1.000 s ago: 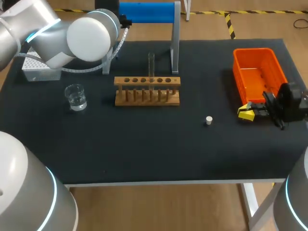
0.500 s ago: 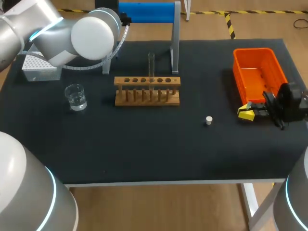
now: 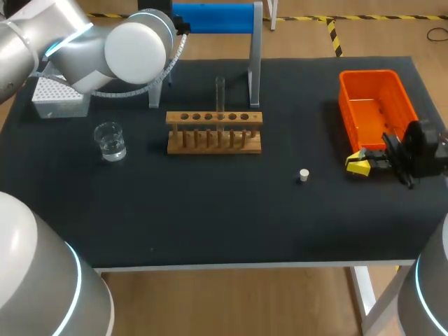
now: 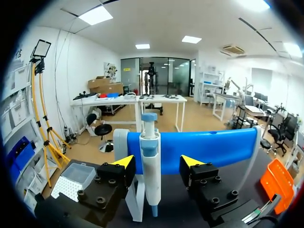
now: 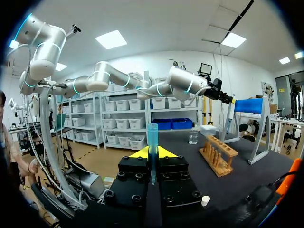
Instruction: Invert the test tube, pick up the pipette, mount the tip to pipette, aspirate from beaker and dispense into the tube, eject the tip, return the pipette, and cap with the stopper.
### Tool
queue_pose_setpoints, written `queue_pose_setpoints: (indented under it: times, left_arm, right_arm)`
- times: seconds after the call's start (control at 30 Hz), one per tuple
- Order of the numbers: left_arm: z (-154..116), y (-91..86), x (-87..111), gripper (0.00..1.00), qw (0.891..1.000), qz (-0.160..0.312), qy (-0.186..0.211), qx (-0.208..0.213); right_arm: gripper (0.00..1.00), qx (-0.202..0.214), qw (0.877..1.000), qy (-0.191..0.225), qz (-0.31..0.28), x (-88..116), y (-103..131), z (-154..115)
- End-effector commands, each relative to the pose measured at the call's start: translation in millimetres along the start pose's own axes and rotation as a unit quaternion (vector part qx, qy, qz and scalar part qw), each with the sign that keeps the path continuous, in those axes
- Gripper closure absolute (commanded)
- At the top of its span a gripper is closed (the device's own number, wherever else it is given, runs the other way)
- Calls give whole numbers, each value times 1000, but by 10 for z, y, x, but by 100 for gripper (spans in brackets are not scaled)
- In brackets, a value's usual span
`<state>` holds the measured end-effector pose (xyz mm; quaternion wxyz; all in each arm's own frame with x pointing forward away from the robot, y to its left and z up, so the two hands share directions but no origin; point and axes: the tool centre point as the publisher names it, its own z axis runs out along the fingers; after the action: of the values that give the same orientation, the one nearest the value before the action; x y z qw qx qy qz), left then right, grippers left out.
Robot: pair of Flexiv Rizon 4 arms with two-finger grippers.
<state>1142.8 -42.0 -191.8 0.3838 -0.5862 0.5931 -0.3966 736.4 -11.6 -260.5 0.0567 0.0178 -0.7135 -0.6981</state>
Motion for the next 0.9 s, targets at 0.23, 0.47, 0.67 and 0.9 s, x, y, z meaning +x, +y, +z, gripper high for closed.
queue_pose_setpoints:
  times: [0.23, 0.47, 0.67, 0.9]
  left_arm:
    - [123, -6, -17, 41, 1000, -5, 1, 1]
    - [168, -6, -39, 42, 1000, -6, 2, 2]
    - [212, 1, -64, 41, 1000, -7, 2, 1]
    - [239, 11, -68, 42, 1000, -8, 3, 1]
  right_arm:
    - [100, 1, 1000, 0, 0, 8, 1, -6]
    - [100, 1, 1000, 0, 0, 8, 1, -6]
    - [100, 1, 1000, 0, 0, 8, 1, -6]
    - [100, 1, 1000, 0, 0, 8, 1, -6]
